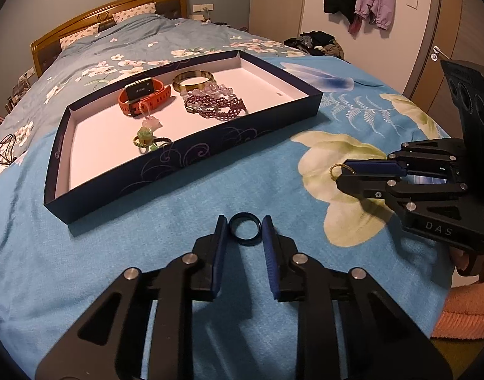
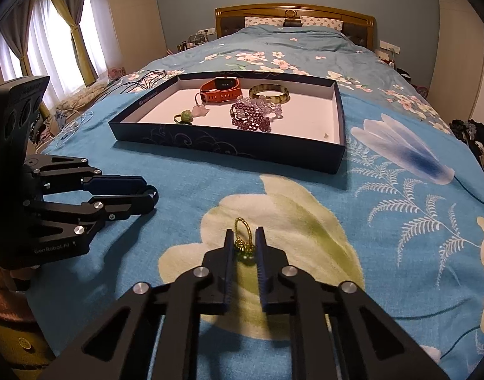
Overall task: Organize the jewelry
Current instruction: 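Grasp the black ring with left tool while right tool grasps the gold green-stone ring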
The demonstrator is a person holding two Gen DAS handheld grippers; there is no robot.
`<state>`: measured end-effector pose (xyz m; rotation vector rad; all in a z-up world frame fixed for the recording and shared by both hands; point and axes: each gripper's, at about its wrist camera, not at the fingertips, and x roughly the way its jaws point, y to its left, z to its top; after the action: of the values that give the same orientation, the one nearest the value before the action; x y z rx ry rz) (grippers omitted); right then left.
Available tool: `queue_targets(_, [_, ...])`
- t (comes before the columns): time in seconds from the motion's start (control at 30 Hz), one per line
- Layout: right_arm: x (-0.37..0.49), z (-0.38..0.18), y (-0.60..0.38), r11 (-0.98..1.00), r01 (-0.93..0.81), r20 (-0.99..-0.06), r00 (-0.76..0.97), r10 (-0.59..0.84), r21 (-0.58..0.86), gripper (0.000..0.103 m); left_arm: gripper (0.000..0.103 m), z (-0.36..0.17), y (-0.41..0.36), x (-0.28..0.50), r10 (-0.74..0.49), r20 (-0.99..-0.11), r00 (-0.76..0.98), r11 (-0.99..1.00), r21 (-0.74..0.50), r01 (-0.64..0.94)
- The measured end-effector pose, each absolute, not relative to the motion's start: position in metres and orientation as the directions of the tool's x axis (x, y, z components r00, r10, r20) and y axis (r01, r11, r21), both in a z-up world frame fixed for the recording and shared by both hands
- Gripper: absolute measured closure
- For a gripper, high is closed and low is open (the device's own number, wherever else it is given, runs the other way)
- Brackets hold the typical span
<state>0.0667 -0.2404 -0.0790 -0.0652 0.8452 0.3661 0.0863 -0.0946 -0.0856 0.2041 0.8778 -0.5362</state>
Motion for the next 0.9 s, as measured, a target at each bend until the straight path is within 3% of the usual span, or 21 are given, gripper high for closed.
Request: queue_targets(0.9, [0.066, -0.062, -0.235, 0.917, -0.367, -0.686, 0.628, 0.367, 0.155, 0.093, 0.08, -0.074, -0.068, 0.083, -0.353, -0.742, 0.571, 0.889, -0.076, 0.451])
